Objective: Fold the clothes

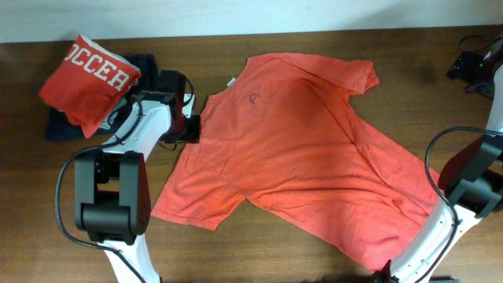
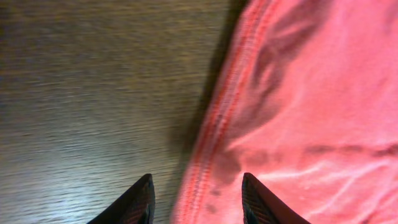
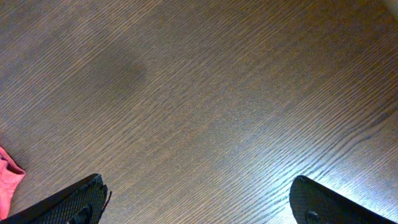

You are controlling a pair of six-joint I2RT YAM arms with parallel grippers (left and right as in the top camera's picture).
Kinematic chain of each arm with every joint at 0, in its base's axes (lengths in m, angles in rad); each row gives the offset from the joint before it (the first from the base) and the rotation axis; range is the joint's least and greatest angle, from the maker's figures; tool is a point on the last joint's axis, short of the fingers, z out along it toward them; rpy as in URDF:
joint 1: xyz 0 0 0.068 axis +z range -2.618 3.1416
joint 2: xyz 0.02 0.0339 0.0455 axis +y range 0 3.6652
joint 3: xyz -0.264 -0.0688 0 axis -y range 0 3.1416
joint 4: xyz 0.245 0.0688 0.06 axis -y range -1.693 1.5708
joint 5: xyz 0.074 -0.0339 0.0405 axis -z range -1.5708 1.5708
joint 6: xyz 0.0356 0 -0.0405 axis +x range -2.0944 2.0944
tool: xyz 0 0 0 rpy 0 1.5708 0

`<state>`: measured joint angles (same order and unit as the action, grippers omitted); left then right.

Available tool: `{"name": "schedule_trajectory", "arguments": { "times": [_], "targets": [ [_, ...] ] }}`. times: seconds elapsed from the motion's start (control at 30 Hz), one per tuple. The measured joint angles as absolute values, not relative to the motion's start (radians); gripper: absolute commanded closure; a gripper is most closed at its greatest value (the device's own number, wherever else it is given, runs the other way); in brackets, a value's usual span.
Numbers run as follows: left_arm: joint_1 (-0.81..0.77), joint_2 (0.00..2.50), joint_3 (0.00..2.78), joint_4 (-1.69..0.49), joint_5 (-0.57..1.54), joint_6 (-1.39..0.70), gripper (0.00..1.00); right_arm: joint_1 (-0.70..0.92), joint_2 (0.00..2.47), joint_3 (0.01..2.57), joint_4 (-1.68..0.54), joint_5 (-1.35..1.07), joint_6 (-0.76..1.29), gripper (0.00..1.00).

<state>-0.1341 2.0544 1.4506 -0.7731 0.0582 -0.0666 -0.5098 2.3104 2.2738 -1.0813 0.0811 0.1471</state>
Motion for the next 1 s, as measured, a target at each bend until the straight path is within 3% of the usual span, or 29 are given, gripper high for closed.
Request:
{"name": "schedule_trajectory", "arguments": {
  "times": [0.33,0.43,0.67,1.0],
  "targets": [
    [-0.128,2.064,1.451,-0.767,0.112,-0.059,0.55,-0.510,2.310,2.274,-1.081,0.081,0.146,0.01],
    [-0.128,2.099,1.459,-0.754,0.122,-0.050,0.69,-0.510,2.310,2.274,-1.081,0.081,0.146,0.01],
    [-0.119,2.109,1.467,-0.751,0.123,-0.044,0.84,-0.510,2.310,2.274,-1.081,0.081,0.147,0.01],
    [-0.113,2.110,1.467,-0.757,0.073,-0.045,0.94,-0.510,2.310,2.274,-1.081,0.081,0.147,0.01]
  ]
}}
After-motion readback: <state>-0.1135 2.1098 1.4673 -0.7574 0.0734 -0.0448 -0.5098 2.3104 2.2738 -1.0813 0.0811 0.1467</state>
